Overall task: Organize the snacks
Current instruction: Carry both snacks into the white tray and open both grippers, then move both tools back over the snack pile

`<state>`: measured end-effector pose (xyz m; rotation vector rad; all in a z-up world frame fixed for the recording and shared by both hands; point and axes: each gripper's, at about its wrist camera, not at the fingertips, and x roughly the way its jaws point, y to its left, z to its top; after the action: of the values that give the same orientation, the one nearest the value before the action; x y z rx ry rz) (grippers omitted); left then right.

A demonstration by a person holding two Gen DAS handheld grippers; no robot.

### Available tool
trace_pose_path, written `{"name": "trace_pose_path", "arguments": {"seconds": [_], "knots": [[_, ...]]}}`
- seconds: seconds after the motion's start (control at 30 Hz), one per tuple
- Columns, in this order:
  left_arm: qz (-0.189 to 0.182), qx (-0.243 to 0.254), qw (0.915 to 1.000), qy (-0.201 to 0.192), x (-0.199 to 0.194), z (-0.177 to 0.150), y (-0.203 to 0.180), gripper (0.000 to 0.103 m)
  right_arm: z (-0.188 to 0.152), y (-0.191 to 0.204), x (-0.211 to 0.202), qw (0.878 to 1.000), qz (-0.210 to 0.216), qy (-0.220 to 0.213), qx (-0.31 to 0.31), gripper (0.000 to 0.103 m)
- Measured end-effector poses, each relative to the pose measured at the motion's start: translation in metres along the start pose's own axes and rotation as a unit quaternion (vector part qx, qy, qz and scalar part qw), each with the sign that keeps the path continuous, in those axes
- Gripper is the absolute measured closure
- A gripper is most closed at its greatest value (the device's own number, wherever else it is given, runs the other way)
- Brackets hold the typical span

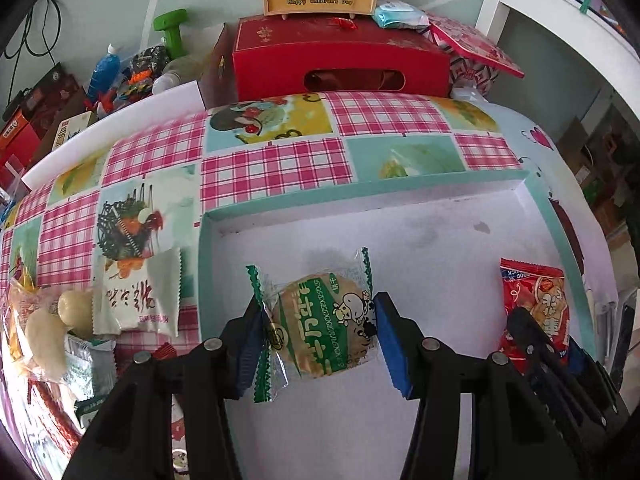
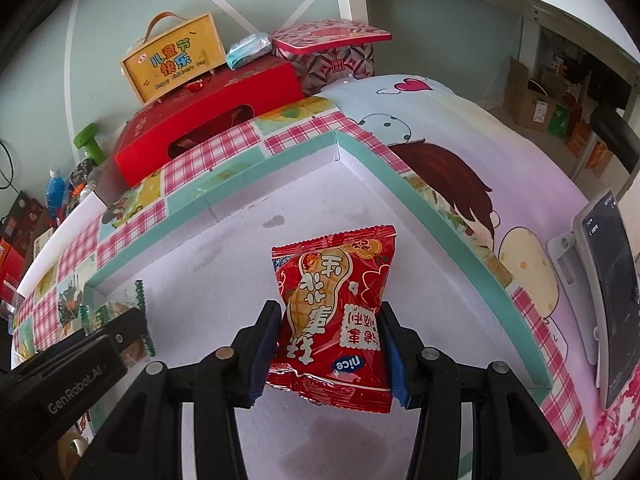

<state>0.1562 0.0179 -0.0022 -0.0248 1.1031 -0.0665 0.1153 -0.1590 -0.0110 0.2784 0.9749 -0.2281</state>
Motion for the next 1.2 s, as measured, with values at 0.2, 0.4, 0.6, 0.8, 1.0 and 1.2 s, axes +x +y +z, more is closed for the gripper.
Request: {"name": "trace_pose_path", "arguments": {"seconds": [0.2,0.4,0.6,0.8,1.0,1.2], "knots": [[0.000,0.000,1.0000,0.001,-0.001,-0.002,0.000,0.039,0.001,0.003,-0.001,1.000,-0.014,0.004,-0.012,0.046],[0.010,-0.013,0.9998,-0.010,-0.018,-0.003,0.009,0.026,0.000,0.007,-0.007,0.999,-0.021,0.003,-0.027,0.019],[0.031,-0.031,0.9989,-0.019,-0.028,-0.007,0.024,0.014,-0.003,0.012,-0.015,0.999,-0.021,0.000,-0.038,0.000],[0.053,-0.047,0.9970,-0.032,-0.042,-0.014,0.042,0.007,-0.005,0.017,-0.029,0.999,-0.012,-0.011,-0.039,0.000],[0.083,-0.060,0.9939,-0.041,-0.067,-0.026,0.068,0.007,-0.013,0.026,-0.045,0.999,-0.009,-0.011,-0.052,0.000],[0.098,-0.087,0.9906,-0.040,-0.084,-0.046,0.102,0.007,-0.028,0.045,-0.056,0.997,0.007,0.004,-0.074,0.000]]}}
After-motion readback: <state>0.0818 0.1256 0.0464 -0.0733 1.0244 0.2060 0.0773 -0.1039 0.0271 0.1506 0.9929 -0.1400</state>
